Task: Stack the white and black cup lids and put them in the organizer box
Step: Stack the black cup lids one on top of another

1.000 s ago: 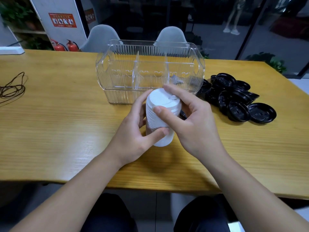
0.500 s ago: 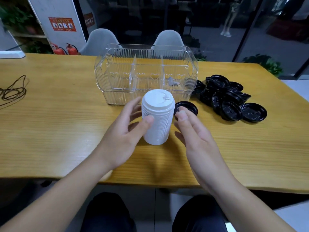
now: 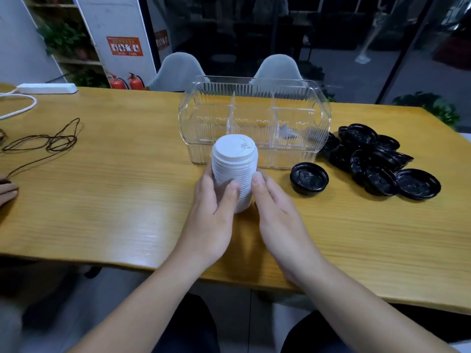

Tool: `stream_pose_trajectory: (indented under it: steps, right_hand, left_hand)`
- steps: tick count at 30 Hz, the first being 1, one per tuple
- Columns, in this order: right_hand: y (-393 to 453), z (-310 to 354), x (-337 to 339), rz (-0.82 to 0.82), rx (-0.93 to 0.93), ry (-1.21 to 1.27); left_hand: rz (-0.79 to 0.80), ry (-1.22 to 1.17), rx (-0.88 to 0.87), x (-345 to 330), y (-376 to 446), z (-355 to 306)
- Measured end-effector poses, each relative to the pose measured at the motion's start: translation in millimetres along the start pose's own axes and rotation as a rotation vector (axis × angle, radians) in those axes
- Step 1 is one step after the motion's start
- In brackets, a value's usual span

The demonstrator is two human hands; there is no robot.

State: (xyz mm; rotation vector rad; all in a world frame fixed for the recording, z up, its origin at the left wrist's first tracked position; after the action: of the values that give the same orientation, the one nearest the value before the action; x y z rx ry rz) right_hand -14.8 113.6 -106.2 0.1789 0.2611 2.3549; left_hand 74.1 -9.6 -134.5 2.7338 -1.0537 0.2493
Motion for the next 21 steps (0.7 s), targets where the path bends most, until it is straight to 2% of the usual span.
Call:
stream_pose_trajectory:
  steps: [10, 21]
  right_hand:
    - [68, -19, -78, 0.085, -0.005, -0.099]
    - [70, -15, -76, 0.116, -0.023, -0.119]
  left_hand:
    - [-0.177, 0.124, 0.014, 65, 65, 18]
    - [-0.172, 0.144, 0.056, 72, 67, 22]
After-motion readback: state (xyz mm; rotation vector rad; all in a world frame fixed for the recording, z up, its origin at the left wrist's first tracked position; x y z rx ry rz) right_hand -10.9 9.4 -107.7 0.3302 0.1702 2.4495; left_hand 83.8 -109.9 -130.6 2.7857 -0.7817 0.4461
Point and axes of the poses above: each hand's wrist, its own y-axis towards the middle knuckle, its own x-axis out of the back of the hand, z = x × y, the point moved 3 cm from there along y, towards the middle knuckle, and after that the axes turned 5 degrees about x, right-handed, at the moved point
